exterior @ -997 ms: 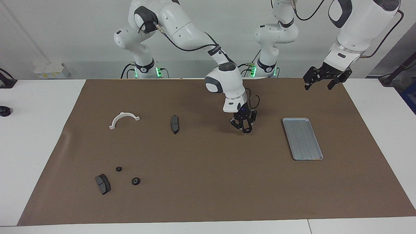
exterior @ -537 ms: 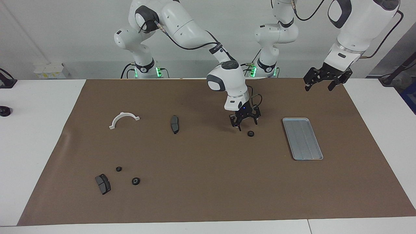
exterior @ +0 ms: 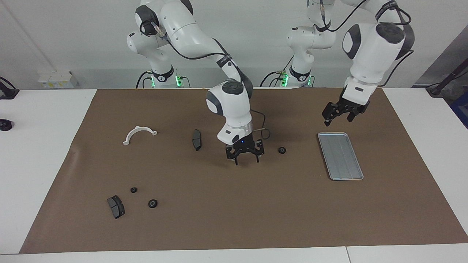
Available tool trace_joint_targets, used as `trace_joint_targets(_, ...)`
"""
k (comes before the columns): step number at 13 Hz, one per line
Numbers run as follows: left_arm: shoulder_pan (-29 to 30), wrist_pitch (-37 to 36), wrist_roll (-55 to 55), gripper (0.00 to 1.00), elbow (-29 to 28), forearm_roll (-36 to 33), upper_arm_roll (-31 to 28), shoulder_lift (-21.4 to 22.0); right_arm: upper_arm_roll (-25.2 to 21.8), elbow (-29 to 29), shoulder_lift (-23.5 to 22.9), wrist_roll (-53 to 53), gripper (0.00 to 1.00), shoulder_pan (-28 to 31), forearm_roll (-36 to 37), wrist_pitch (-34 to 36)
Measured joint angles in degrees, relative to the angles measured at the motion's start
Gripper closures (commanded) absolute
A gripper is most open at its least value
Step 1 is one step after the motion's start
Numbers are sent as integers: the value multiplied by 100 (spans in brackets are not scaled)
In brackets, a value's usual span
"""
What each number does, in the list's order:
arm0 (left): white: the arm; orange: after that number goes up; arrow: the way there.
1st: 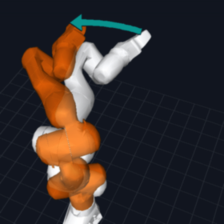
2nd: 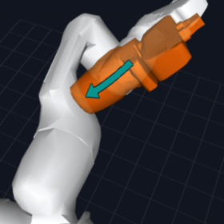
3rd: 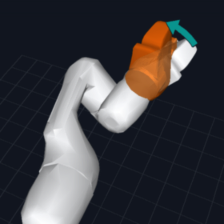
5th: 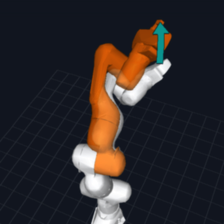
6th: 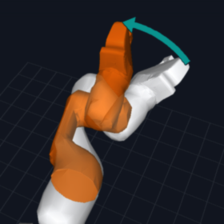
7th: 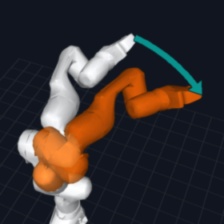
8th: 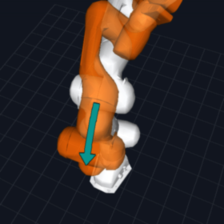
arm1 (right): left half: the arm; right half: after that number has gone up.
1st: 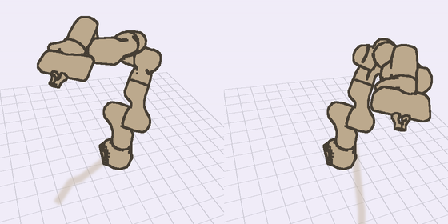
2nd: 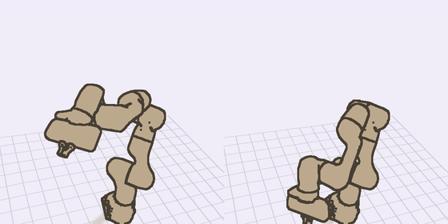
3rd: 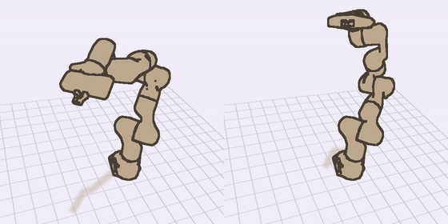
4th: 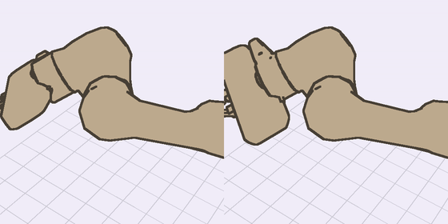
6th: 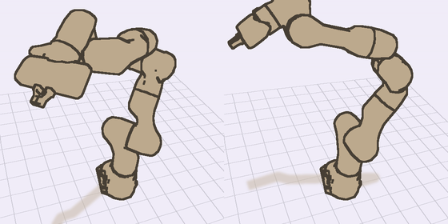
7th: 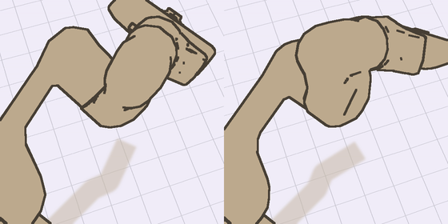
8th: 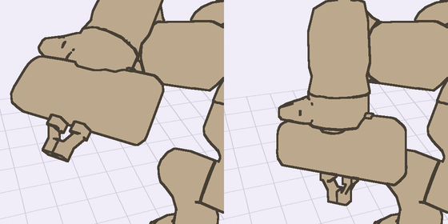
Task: Pick bearing gear from pile to tray
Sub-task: 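Set the bearing down with the right gripper while the left gripper approaches, then grasp the bearing with the left gripper while the right gripper withdraws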
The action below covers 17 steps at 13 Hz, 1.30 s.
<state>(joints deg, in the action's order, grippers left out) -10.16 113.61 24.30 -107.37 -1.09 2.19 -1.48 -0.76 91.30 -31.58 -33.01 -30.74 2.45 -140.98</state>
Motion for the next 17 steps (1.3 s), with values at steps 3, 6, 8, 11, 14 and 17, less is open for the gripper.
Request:
trace_joint_targets(3, -522, 1072, 1252, 0, -388, -183, 24, -616, -7, -1, 127, 1142, 9, 1089, 0, 113)
trace_joint_targets(6, -811, 1975, 2283, 0, -876, -369, 25, -1130, 2, 15, 112, 1928, 9, 2110, 0, -402)
trace_joint_targets(8, -1000, 2106, 2659, 23, -899, -439, 28, -1410, 12, 27, 25, 2176, 10, 2555, 0, -650)
trace_joint_targets(11, -1078, 2112, 2892, 43, -1012, -444, 32, -1437, 19, 45, -335, 2217, 13, 2749, 0, -1125)
trace_joint_targets(14, -1140, 2115, 3075, 43, -1120, -446, 33, -1416, 40, 41, -567, 2216, 20, 2732, 0, -1282)
trace_joint_targets(17, -1163, 2149, 3126, 43, -1233, -446, 33, -1396, 84, 22, -568, 2213, 27, 2676, 0, -1282)
